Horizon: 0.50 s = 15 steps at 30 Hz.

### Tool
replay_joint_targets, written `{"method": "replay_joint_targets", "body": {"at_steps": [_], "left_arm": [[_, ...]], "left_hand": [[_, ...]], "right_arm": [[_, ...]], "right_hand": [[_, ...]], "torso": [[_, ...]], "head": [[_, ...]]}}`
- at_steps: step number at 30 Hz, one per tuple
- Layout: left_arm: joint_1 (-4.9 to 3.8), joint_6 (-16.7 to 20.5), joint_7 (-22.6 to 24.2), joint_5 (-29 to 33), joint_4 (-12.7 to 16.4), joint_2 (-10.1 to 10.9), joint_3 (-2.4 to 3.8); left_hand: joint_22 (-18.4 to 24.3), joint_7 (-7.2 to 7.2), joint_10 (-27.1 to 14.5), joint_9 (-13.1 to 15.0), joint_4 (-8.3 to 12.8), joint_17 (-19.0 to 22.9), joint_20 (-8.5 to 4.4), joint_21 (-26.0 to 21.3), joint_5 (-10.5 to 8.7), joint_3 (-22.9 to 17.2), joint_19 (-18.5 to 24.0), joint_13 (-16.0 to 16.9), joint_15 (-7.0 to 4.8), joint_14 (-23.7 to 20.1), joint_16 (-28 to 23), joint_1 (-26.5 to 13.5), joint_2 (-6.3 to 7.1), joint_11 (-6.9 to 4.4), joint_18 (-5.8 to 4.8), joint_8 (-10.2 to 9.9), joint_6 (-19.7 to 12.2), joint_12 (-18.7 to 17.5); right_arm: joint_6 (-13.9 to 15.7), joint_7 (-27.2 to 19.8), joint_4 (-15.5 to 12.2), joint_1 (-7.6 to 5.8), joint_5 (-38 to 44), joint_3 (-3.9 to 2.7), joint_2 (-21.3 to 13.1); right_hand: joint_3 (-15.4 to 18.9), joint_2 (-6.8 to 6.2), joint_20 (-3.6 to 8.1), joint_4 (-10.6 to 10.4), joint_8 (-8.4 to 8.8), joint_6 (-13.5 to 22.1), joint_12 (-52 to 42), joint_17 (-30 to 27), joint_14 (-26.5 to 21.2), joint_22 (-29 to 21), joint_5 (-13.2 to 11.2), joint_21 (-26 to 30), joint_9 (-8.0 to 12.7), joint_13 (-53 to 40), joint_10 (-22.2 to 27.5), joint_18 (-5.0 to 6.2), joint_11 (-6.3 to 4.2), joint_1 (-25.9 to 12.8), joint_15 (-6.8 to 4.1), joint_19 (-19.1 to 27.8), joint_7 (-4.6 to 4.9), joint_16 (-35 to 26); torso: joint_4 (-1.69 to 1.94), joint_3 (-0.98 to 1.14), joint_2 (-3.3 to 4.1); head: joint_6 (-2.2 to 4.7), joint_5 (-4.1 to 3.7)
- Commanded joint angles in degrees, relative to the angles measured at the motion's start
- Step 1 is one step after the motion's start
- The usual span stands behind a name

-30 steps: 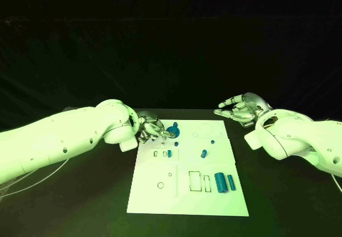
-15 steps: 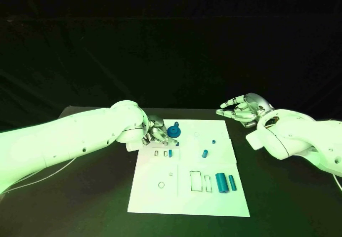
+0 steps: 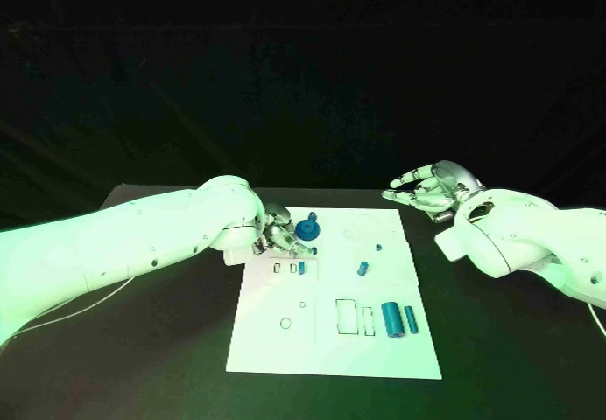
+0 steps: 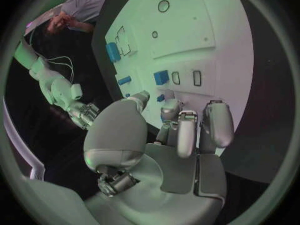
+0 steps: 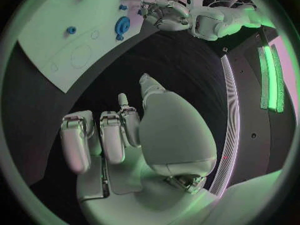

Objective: Assemble the parts on the task board

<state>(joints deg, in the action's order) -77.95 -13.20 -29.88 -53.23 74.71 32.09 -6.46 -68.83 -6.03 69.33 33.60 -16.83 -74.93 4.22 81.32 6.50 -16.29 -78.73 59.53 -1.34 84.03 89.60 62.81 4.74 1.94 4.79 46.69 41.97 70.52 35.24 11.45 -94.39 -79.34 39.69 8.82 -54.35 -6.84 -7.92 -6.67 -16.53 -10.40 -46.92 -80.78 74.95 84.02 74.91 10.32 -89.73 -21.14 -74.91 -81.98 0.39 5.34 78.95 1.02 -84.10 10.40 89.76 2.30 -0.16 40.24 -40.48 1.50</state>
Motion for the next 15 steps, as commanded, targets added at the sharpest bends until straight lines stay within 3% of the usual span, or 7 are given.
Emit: {"method": "replay_joint_targets", "body": {"at_steps": [1, 15], "left_arm": [[0.06, -1.92, -0.28, -0.49, -0.1, -0.3, -0.1], [0.58, -2.84, -0.39, -0.25, -0.42, -1.09, -0.35]], "left_hand": [[-0.19, -0.05, 0.44, 0.06, 0.11, -14.94, 0.01, 0.31, 0.16, 0.28, -0.39, -0.02, -0.18, 5.91, 0.33, 0.08, -0.63, 0.01, -0.73, -0.17, -0.16, 0.22], [-0.38, -0.05, 0.37, 0.15, 0.19, -15.04, 0.04, 0.45, 0.18, 0.18, -0.42, 0.02, -0.16, 5.95, 0.39, 0.41, -0.75, 0.01, -0.76, -0.25, -0.1, 0.27]], "right_arm": [[-0.78, 0.0, 0.03, -0.02, 0.9, -0.02, 0.08], [-0.8, 0.17, 0.14, -0.01, 1.03, -0.02, 0.29]], "right_hand": [[0.02, -0.06, -0.3, 0.0, -0.17, 0.08, -0.18, 14.95, 5.95, 14.86, -0.25, 0.01, 0.05, -6.25, -0.08, -0.31, 0.07, -0.52, 0.07, -5.74, -0.08, 0.2], [-0.01, -0.03, -0.29, 0.04, -0.18, 0.12, -0.17, 14.92, 5.95, 14.86, -0.23, 0.01, 0.06, -6.24, -0.07, -0.31, 0.07, -0.53, 0.07, -5.74, -0.08, 0.19]], "torso": [[-0.04, -0.06, 0.05], [-0.01, 0.0, -0.01]], "head": [[-0.13, -0.05], [-0.6, -0.08]]}}
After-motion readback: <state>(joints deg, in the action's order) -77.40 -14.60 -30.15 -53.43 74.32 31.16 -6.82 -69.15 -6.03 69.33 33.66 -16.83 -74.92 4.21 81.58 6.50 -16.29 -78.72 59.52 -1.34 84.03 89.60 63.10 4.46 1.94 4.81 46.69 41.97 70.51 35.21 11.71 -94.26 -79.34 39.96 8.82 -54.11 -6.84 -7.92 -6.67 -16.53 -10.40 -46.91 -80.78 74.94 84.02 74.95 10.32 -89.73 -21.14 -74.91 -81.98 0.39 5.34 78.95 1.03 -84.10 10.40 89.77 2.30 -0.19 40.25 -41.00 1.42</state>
